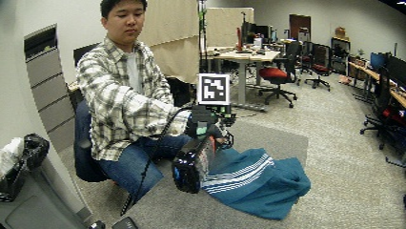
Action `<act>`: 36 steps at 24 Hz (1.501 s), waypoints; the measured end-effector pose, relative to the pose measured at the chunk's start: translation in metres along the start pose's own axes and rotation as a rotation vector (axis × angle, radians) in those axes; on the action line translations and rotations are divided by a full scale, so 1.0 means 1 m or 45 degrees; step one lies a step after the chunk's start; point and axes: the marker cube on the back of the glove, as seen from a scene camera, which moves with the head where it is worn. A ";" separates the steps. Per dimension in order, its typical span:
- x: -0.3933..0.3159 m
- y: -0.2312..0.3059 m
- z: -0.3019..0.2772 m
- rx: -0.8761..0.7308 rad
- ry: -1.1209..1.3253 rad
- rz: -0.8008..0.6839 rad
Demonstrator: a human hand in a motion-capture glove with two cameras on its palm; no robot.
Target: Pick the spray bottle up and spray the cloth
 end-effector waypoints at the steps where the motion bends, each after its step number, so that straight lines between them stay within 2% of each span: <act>1: 0.000 0.000 -0.002 0.012 -0.034 0.005; 10: 0.020 0.002 -0.019 0.152 -0.371 0.164; 20: 0.052 0.018 -0.042 0.415 -1.167 0.377; 36: 0.067 0.029 -0.049 0.687 -1.744 0.462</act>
